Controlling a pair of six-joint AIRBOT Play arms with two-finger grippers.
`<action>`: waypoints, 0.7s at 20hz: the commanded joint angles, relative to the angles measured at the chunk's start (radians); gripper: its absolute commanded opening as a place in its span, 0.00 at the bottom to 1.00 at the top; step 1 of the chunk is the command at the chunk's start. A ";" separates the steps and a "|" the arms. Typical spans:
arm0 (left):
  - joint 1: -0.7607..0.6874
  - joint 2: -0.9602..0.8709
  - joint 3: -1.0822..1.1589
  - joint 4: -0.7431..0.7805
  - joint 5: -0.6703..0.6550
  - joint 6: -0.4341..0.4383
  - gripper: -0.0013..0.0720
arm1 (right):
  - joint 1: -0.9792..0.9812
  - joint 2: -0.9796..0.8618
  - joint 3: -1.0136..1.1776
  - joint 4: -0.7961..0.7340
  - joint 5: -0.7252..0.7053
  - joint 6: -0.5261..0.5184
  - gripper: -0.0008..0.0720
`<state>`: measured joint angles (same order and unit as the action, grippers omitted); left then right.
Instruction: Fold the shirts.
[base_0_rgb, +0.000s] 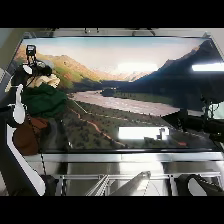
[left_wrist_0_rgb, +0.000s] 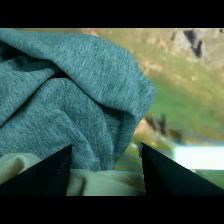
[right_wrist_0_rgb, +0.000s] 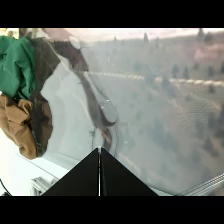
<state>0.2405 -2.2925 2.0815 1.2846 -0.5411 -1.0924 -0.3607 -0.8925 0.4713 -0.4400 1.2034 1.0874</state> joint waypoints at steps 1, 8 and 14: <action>0.011 -0.027 0.021 0.008 0.009 -0.010 0.65 | 0.001 0.001 0.000 0.000 0.000 0.000 0.03; -0.002 0.086 0.021 -0.030 -0.185 -0.025 0.05 | 0.001 0.001 0.000 0.000 -0.003 -0.015 0.03; -0.031 0.365 0.021 -0.031 -0.403 0.014 0.05 | 0.001 0.001 0.000 0.000 -0.003 -0.015 0.03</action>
<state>0.2199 -2.0377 2.1021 1.2591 -0.8341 -1.0916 -0.3607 -0.8925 0.4713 -0.4400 1.1999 1.0721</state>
